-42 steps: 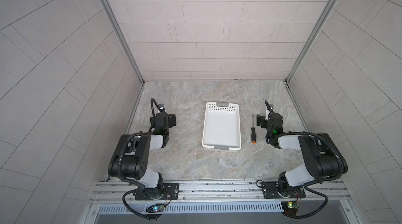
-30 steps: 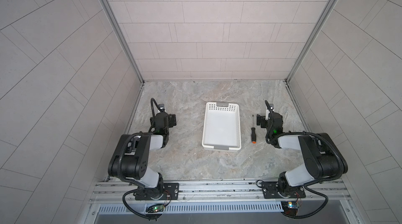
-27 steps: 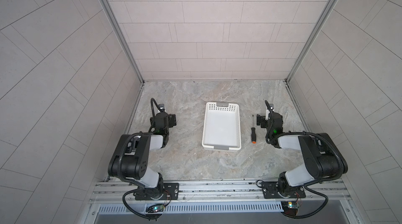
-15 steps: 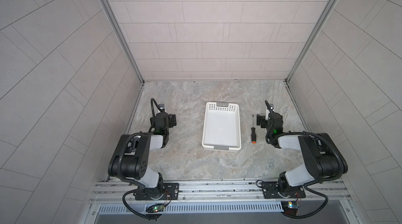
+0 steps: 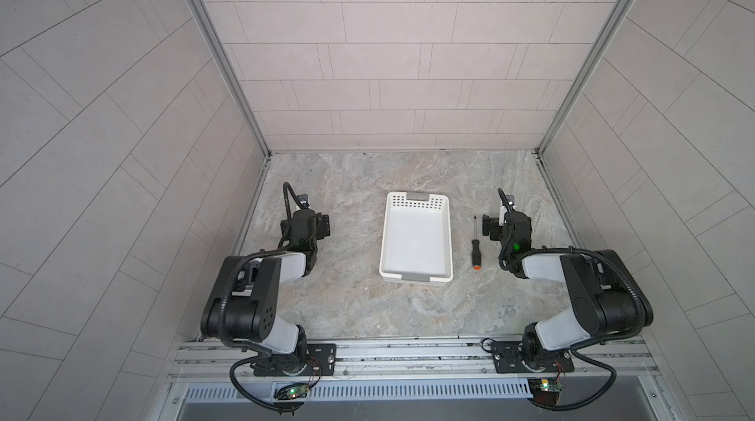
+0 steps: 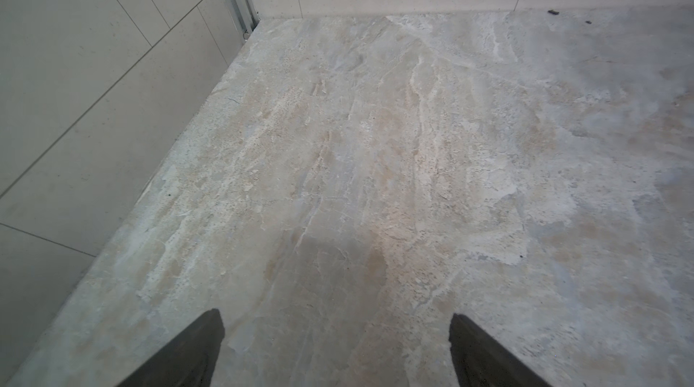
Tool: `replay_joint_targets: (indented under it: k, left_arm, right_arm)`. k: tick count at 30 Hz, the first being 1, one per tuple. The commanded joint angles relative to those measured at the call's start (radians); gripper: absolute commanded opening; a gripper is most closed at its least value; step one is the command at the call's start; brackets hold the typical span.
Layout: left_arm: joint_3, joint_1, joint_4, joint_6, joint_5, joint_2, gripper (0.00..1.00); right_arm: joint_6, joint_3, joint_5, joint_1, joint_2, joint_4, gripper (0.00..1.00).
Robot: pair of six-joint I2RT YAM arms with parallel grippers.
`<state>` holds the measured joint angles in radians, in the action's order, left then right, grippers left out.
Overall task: Put the screwdriver in the bin
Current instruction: Pick up the screwdriver from the middle-right of the table.
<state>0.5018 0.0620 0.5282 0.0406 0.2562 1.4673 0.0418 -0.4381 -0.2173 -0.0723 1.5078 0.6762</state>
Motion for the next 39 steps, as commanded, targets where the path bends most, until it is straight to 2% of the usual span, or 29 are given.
replay_joint_targets:
  k: [1,3,7,9,10,13,16,17,20,23,26,30,32,34,39]
  left_arm:
    - [0.118,0.012,-0.222,0.037,0.038,-0.145,1.00]
    - [0.130,0.012,-0.255,0.056,-0.026,-0.251,1.00]
    - [0.170,0.012,-0.410,0.169,-0.130,-0.448,1.00]
    - [0.205,0.012,-0.543,0.290,-0.131,-0.503,1.00]
    - [0.229,0.012,-0.604,0.310,-0.145,-0.513,1.00]
    - [0.258,0.012,-0.691,0.325,-0.282,-0.522,1.00]
    - [0.247,0.013,-0.702,0.347,-0.420,-0.528,1.00]
    - [0.249,0.013,-0.732,0.356,-0.437,-0.531,1.00]
    - [0.277,0.013,-0.869,0.372,-0.381,-0.539,1.00]
    - [0.227,0.014,-0.817,0.366,-0.413,-0.578,1.00]
    - [0.189,0.016,-0.759,0.366,-0.448,-0.594,1.00]
    - [0.202,0.016,-0.775,0.346,-0.429,-0.550,1.00]
    - [0.205,0.016,-0.772,0.340,-0.432,-0.528,1.00]
    - [0.203,0.016,-0.761,0.340,-0.441,-0.508,1.00]
    - [0.188,0.017,-0.724,0.344,-0.471,-0.473,1.00]
  right_arm:
    - [0.023,-0.085,-0.083,-0.014,-0.084,-0.192,1.00]
    - [0.079,-0.194,-0.098,-0.012,-0.141,-0.416,1.00]
    - [0.124,-0.249,-0.014,-0.023,-0.289,-0.526,1.00]
    - [0.164,-0.266,0.033,-0.036,-0.372,-0.587,1.00]
    - [0.176,-0.280,0.059,-0.044,-0.399,-0.627,1.00]
    - [0.122,-0.335,0.151,-0.087,-0.458,-0.755,1.00]
    - [0.094,-0.373,0.113,-0.157,-0.498,-0.854,1.00]
    - [0.098,-0.380,0.107,-0.172,-0.510,-0.883,1.00]
    - [0.179,-0.379,0.161,-0.178,-0.542,-0.931,1.00]
    - [0.198,-0.350,0.280,-0.178,-0.559,-0.899,1.00]
    - [0.253,-0.363,0.216,-0.199,-0.559,-0.951,1.00]
    - [0.342,-0.385,-0.018,-0.267,-0.552,-1.095,1.00]
    - [0.430,-0.384,-0.081,-0.279,-0.550,-1.152,0.98]
    - [0.462,-0.371,-0.063,-0.281,-0.547,-1.187,0.95]
    - [0.480,-0.327,-0.054,-0.288,-0.527,-1.232,0.95]
